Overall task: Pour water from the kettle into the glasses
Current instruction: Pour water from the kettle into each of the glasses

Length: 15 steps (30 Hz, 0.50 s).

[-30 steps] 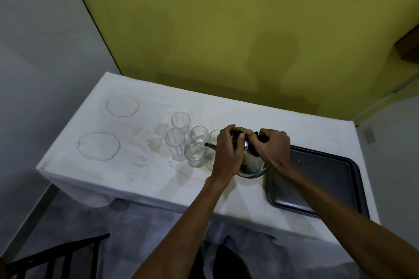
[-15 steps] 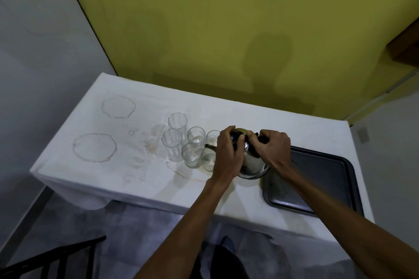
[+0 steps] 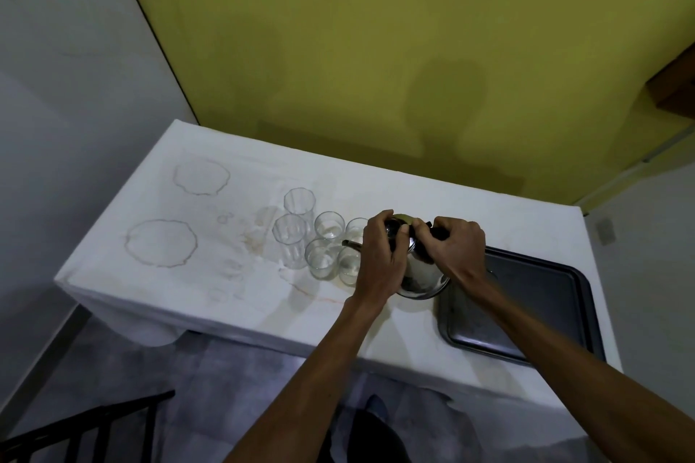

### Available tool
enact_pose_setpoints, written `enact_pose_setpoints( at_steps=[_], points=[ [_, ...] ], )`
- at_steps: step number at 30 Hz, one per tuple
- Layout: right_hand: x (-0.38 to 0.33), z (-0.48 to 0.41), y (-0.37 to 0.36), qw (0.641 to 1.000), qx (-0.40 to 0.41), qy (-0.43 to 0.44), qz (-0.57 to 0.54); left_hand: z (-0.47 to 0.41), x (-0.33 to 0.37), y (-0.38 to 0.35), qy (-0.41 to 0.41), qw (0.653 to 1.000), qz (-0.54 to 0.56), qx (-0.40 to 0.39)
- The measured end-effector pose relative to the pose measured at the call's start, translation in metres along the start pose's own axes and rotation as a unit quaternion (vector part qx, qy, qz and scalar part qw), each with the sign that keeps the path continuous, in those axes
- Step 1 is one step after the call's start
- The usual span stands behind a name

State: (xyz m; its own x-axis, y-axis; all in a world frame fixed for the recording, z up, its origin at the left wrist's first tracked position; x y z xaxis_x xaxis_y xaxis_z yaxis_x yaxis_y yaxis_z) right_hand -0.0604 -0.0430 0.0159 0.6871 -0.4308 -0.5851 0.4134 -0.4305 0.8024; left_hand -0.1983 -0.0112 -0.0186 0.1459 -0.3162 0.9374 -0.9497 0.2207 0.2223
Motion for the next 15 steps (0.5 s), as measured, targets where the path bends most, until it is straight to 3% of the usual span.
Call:
enact_pose_setpoints(
  at_steps=[15],
  points=[
    [0.0015,-0.0031,0.0007,1.000,-0.010,-0.008,0.009,-0.0032,-0.0005,-0.0015,-0.010,1.000,0.009,-0.005]
  ],
)
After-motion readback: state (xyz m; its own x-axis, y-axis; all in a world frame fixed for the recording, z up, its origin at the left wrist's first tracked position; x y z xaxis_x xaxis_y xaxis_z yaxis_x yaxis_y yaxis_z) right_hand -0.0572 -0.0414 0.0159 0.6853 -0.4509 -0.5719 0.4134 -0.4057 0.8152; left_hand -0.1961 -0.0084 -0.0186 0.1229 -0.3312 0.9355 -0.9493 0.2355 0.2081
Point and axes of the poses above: each hand's wrist, its own z-axis away from the middle knuckle, its own y-axis out of the back of the hand, x = y × z, the point moved 1 cm from there along -z, towards the middle knuckle, and after that the axes turned 10 degrees about -y, right-handed, at the moved point
